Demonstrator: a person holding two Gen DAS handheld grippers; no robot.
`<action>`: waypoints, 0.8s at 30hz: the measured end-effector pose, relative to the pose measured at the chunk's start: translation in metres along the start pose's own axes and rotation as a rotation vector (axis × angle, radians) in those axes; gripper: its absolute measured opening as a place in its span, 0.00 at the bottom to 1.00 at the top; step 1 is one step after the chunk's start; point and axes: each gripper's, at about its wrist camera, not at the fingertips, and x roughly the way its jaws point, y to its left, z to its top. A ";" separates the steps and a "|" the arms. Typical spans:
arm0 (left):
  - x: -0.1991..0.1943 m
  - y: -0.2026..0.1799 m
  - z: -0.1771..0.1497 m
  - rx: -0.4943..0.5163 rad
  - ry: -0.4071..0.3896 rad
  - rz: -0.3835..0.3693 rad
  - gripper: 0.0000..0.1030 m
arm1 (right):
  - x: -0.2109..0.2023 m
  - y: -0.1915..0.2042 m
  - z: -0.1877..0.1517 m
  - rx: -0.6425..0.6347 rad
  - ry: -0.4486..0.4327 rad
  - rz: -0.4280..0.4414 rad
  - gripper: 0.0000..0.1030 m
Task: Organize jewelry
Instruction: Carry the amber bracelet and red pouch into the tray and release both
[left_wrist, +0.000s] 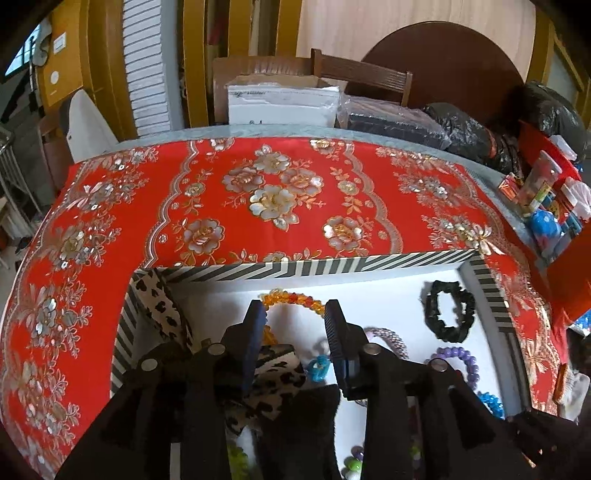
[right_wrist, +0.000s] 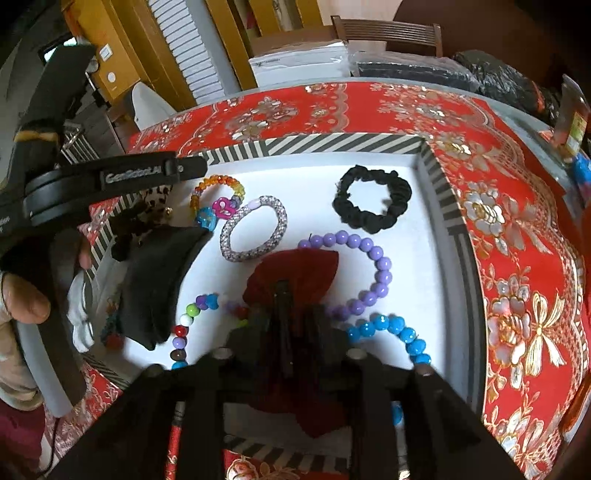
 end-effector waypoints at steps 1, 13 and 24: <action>-0.003 0.000 0.000 0.000 -0.004 0.000 0.20 | -0.003 -0.001 0.000 0.009 -0.007 0.009 0.40; -0.040 -0.011 -0.010 0.036 -0.062 0.017 0.20 | -0.033 -0.009 -0.003 0.017 -0.080 -0.053 0.48; -0.067 -0.013 -0.041 0.043 -0.084 0.033 0.20 | -0.051 -0.009 -0.013 -0.001 -0.116 -0.115 0.51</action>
